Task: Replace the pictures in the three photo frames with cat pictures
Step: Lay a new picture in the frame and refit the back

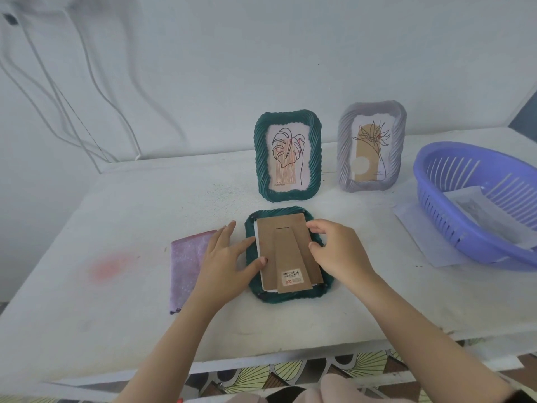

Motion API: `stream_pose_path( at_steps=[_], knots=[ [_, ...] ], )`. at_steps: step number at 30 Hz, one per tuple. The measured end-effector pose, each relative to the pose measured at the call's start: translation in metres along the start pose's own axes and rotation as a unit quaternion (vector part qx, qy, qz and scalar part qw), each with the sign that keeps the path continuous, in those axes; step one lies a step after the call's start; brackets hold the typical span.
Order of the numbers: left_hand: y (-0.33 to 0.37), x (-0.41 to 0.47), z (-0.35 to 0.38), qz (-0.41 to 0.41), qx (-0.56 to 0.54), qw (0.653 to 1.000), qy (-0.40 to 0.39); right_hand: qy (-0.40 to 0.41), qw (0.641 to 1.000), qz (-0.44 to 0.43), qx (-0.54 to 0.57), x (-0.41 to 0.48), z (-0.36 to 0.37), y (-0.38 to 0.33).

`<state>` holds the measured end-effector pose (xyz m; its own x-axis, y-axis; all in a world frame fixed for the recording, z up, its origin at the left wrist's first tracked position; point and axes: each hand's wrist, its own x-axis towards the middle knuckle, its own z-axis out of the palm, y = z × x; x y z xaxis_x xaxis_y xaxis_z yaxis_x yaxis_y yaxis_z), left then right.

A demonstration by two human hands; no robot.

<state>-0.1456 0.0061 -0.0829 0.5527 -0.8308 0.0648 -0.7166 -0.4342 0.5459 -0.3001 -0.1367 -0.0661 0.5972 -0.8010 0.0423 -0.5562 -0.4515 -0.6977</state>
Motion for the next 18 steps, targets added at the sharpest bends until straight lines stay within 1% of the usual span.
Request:
stream_pose_path(
  at_steps=[9,18],
  knots=[
    [0.000,0.004,0.000,0.013,-0.012,1.000,0.001,-0.029,0.999,-0.014,0.030,0.004,-0.001,0.003],
    [0.001,0.008,0.002,-0.011,-0.027,1.000,0.005,-0.014,0.999,-0.036,0.016,0.007,-0.001,0.014]
  ],
)
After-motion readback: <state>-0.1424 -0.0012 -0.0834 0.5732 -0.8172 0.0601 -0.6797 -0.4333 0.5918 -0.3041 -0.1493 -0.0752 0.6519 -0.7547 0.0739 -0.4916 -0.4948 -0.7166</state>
